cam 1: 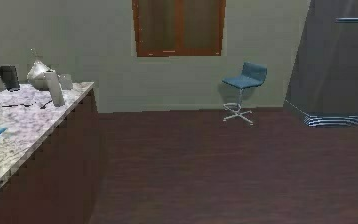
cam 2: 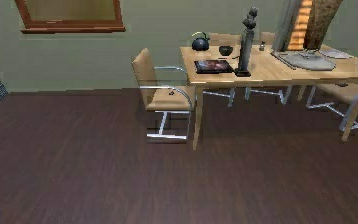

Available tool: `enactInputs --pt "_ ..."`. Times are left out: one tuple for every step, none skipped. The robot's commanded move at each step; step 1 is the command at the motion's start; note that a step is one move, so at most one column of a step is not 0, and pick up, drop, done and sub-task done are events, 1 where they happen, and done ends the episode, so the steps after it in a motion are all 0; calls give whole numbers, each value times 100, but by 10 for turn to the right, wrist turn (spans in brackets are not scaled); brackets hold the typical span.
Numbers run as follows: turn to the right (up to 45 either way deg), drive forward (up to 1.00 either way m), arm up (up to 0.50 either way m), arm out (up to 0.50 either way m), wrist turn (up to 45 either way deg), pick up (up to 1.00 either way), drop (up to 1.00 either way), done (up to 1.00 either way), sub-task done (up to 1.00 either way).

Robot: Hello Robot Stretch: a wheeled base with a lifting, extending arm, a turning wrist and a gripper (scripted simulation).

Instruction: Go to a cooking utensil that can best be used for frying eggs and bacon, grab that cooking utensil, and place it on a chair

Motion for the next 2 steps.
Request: enactInputs --pt "-60 0 0 0 0 0 0 0 0" --pt "0 45 0 0 0 0 0 0 0"
